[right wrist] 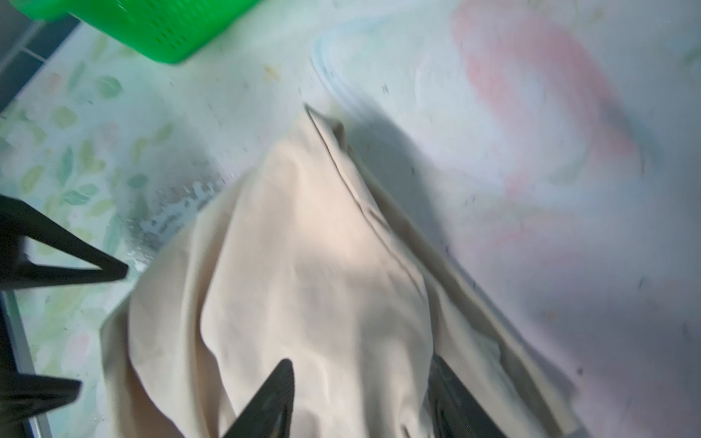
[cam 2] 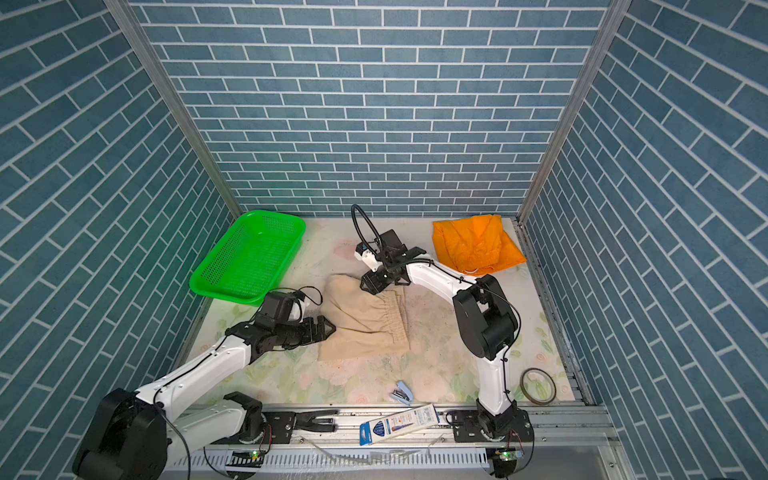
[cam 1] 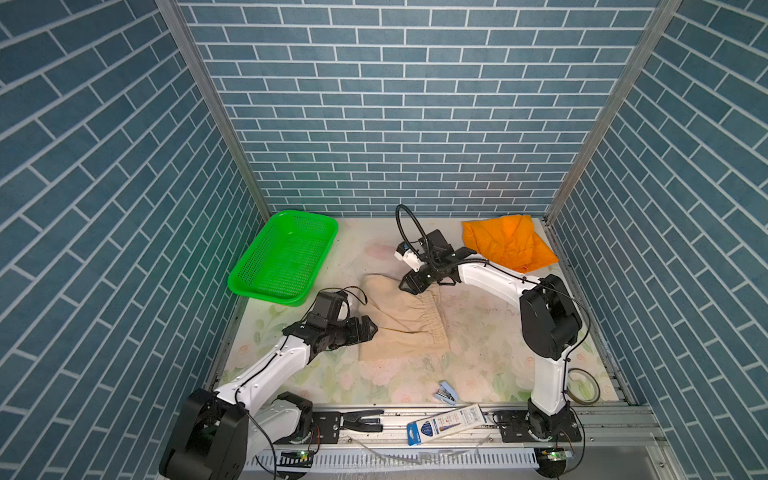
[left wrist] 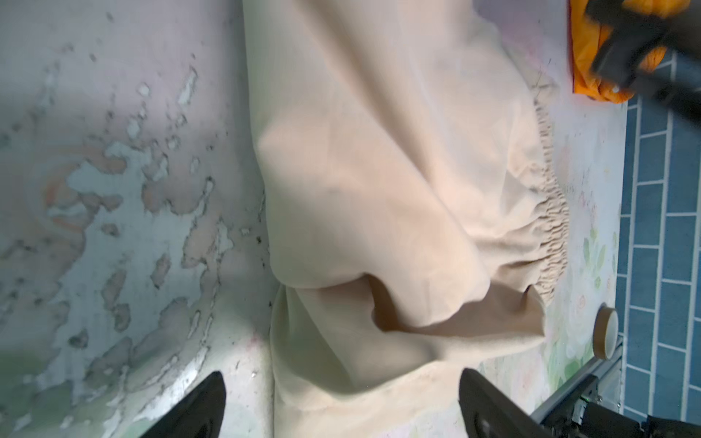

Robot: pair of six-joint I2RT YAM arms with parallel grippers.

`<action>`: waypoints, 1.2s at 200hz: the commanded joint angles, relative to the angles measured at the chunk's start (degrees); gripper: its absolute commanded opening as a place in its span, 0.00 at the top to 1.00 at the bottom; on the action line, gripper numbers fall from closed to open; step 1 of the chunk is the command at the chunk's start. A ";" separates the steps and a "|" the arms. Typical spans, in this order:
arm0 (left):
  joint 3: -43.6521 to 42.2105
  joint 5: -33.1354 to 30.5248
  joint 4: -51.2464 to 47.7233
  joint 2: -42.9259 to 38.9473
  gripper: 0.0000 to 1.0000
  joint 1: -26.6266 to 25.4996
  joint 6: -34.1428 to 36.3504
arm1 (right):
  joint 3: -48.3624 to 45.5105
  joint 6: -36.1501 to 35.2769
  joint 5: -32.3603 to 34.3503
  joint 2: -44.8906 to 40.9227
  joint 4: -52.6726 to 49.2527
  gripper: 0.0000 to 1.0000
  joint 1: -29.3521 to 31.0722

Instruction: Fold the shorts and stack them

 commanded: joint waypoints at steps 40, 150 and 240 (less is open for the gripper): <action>-4.71 0.73 2.96 -3.32 0.07 -0.89 -1.57 | 16.26 -8.51 -6.18 15.84 -9.59 0.38 0.63; -2.63 -2.88 1.18 3.27 0.40 -4.43 -2.20 | 25.43 0.53 13.70 25.05 -11.42 0.40 -0.24; 22.50 -11.23 -20.50 4.81 0.09 -3.38 10.14 | -8.37 6.96 17.08 -1.06 1.47 0.45 -11.59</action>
